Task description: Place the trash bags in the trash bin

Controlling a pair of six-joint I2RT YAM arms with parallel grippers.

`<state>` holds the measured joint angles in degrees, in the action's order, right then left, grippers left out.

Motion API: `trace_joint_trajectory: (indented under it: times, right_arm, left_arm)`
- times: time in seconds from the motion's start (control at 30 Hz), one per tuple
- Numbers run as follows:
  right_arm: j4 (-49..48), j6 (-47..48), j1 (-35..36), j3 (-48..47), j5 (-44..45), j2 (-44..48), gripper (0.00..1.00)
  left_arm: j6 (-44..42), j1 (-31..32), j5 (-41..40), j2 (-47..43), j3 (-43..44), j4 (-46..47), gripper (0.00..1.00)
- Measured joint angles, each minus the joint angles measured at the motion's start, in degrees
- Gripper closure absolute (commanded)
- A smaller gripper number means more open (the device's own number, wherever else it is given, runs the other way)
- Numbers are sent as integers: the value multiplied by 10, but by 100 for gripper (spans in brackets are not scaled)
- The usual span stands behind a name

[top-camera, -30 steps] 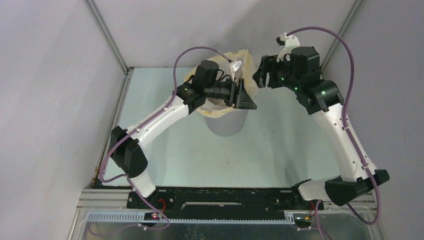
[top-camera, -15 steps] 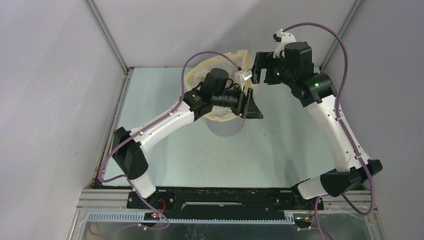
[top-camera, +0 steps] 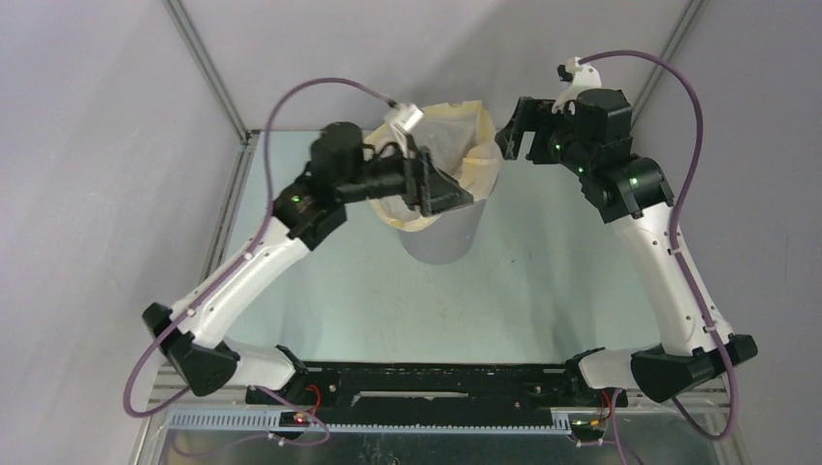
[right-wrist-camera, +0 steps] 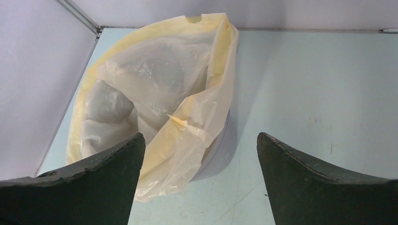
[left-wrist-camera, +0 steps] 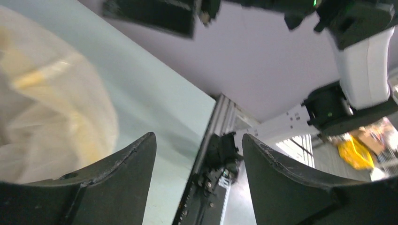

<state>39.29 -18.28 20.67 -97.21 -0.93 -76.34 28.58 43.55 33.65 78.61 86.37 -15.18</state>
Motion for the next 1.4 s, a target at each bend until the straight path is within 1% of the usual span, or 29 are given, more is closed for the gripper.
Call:
trace_joint_trajectory:
  times: [0.1,0.27,0.4,0.57,0.6,0.67,0.73,0.8,0.9,1.03,1.2,1.3,1.4]
  right_arm:
    - [6,0,11,-9,7,-11,9]
    - [37,4,64,-82,77,-69,9]
    - [48,5,85,-94,104,-91,10]
    - [43,2,84,-83,130,-83,10]
    - [41,2,83,-76,134,-77,10]
    - [36,0,78,-63,140,-66,11]
    - [29,-2,72,-47,144,-50,11]
    - [23,-4,63,-32,149,-34,11]
    - [13,-6,44,-7,153,-5,11]
    - [11,-6,26,-1,153,8,12]
    - [7,-6,17,14,133,7,14]
    - [6,-6,10,17,105,3,16]
    - [6,-5,-2,17,66,0,17]
  left_arm:
    - [10,-45,-6,-29,0,2,26]
    - [14,-111,-43,-40,-5,-9,26]
    - [14,-127,-68,-14,-2,-27,21]
    - [30,-113,-63,89,32,-35,19]
    - [33,-109,-60,110,38,-38,20]
    - [40,-99,-51,140,48,-45,27]
    - [46,-87,-40,160,56,-48,30]
    - [52,-74,-30,166,57,-42,30]
    - [57,-51,-17,161,54,-7,30]
    - [51,-27,-15,149,56,15,29]
    - [14,-2,-28,156,103,-19,30]
    - [-25,18,-56,167,141,-56,30]
    - [-63,40,-97,170,150,-90,28]
